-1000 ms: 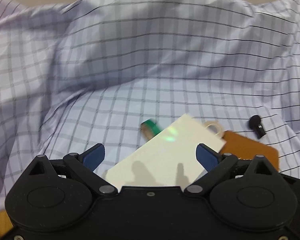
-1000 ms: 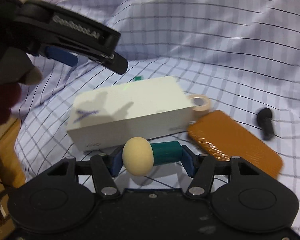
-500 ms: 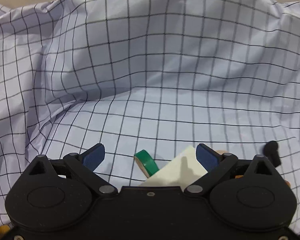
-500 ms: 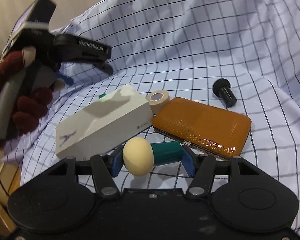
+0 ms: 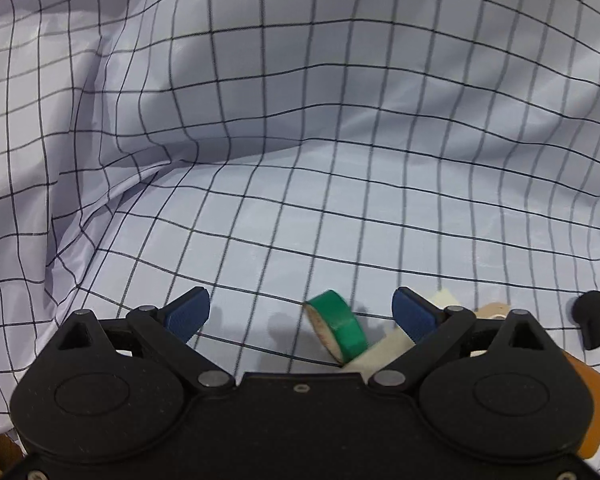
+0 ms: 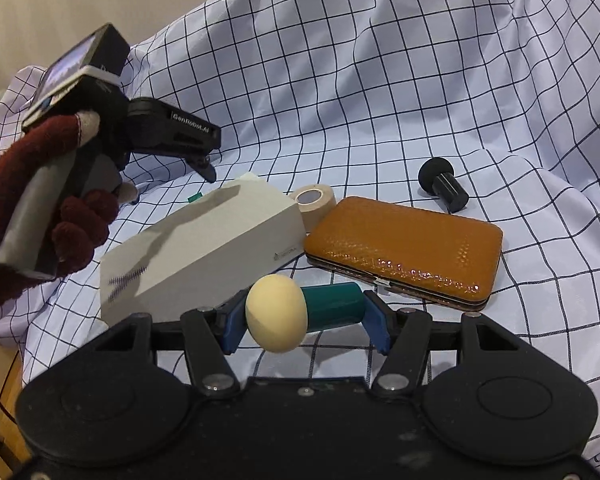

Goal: Organize soft objects
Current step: 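Grasp the wooden ball with green stem with the right tool, then grasp the green tape roll with the left tool while the right tool holds the wooden ball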

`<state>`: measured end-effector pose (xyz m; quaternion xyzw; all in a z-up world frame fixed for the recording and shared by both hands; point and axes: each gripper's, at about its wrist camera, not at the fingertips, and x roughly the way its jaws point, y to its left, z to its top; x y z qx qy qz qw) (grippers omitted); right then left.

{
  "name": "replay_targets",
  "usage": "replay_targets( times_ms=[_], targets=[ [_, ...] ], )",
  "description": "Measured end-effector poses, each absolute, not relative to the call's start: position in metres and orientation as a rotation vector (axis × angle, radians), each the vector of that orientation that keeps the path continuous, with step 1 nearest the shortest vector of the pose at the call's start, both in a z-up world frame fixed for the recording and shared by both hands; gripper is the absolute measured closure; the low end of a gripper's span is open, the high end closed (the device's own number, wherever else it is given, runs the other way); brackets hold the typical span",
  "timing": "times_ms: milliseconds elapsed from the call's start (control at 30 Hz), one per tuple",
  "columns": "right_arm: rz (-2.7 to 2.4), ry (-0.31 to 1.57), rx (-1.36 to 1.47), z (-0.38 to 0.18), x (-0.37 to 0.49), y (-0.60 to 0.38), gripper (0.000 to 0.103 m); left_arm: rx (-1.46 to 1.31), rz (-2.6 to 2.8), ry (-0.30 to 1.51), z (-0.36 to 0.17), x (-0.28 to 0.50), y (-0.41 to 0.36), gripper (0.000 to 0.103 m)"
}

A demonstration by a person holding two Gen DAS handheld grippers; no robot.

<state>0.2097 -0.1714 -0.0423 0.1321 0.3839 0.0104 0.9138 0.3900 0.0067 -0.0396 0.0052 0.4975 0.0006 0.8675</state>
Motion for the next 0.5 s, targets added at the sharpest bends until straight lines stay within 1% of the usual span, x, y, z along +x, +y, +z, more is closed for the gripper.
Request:
replay_targets(
  times_ms=[233, 300, 500],
  targets=[
    [0.029, 0.818, 0.285, -0.045, 0.211, -0.172, 0.044, -0.017, 0.03, 1.088, -0.053, 0.394, 0.026, 0.007],
    [0.032, 0.825, 0.289, -0.046, 0.212, -0.172, 0.044, -0.052, 0.037, 1.092, -0.051, 0.393, 0.03, 0.009],
    [0.039, 0.83, 0.283, -0.046, 0.212, -0.169, 0.044, -0.048, 0.025, 1.074, -0.047, 0.398, 0.022, 0.009]
  ],
)
